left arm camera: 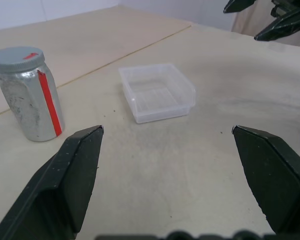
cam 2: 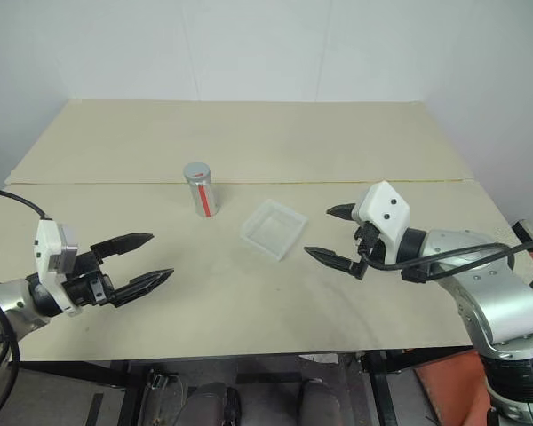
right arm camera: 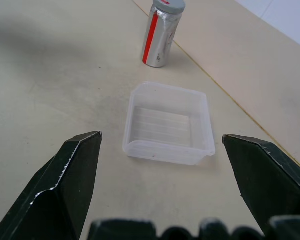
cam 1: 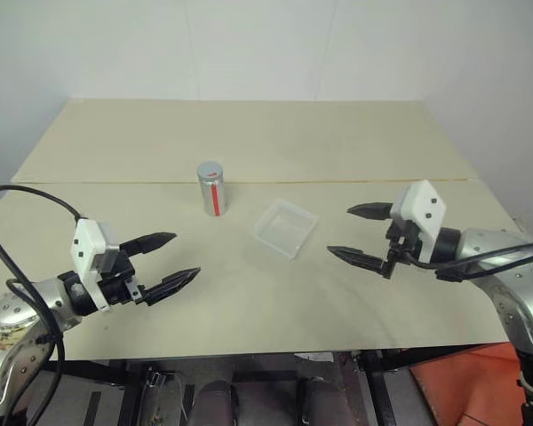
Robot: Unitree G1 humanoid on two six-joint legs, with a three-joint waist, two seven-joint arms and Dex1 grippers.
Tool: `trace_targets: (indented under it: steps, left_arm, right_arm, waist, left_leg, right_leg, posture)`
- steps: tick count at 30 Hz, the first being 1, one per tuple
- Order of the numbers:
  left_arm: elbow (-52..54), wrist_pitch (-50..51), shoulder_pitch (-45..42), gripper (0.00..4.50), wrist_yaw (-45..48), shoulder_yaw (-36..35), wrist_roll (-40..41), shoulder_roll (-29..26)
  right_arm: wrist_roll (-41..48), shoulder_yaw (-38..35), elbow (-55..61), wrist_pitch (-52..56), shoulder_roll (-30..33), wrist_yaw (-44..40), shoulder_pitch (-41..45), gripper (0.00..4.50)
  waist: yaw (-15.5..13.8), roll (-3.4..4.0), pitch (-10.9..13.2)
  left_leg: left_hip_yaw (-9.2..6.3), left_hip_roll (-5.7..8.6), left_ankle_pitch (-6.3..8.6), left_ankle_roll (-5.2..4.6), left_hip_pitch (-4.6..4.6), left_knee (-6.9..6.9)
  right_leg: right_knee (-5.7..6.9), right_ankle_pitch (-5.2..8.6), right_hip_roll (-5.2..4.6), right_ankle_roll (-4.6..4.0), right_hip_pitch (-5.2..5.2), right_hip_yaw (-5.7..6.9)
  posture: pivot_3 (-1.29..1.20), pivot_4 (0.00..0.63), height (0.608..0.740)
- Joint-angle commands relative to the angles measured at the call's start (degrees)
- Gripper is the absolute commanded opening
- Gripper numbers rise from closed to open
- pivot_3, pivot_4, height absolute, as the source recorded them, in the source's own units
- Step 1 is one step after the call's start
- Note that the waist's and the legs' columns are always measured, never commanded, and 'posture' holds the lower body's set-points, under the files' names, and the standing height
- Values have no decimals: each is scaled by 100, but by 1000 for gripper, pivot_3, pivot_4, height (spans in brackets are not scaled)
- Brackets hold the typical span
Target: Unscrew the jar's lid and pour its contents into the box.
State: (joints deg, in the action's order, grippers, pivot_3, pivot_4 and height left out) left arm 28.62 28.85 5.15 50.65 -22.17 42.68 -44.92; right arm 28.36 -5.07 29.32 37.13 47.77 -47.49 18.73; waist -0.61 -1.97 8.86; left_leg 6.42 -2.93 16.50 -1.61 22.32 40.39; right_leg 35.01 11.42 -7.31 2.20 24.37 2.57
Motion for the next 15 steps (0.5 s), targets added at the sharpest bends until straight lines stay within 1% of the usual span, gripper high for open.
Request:
trace_targets:
  steps: [1, 8, 12, 15]
  left_arm:
    - [232, -51, -33, 4484, -83, -26, -34, -23]
    - [298, -81, 108, 4484, -244, -75, -136, 38]
    - [283, -91, -14, 4484, -960, 177, -550, 364]
    - [235, -146, -94, 4484, -1336, 212, -778, 601]
  right_arm:
    - [29, -58, 67, -113, 16, -34, 127, 4500]
    - [-30, 74, -49, -142, -63, -44, 291, 4500]
    - [-20, 122, -80, -195, -129, -83, 334, 4500]
    - [-60, 195, -106, -231, -195, -67, 379, 4500]
  waist:
    - [0, 0, 0]
    - [8, 0, 0]
    - [-2, 0, 0]
    - [-10, -1, 0]
  left_leg:
    - [0, 0, 0, 0, 0, 0]
    - [0, 0, 0, 0, 0, 0]
    - [-1, 0, 0, 0, 0, 0]
    - [-3, 1, 0, 0, 2, 1]
  right_leg:
    - [-1, 0, 0, 0, 0, 0]
    - [-1, 0, 0, 0, 0, 0]
    - [-1, 0, 0, 0, -1, -1]
    - [-2, -1, 0, 1, -3, 2]
  posture:
    - [0, 150, 740]
    - [0, 150, 740]
    - [0, 150, 740]
    - [0, 150, 740]
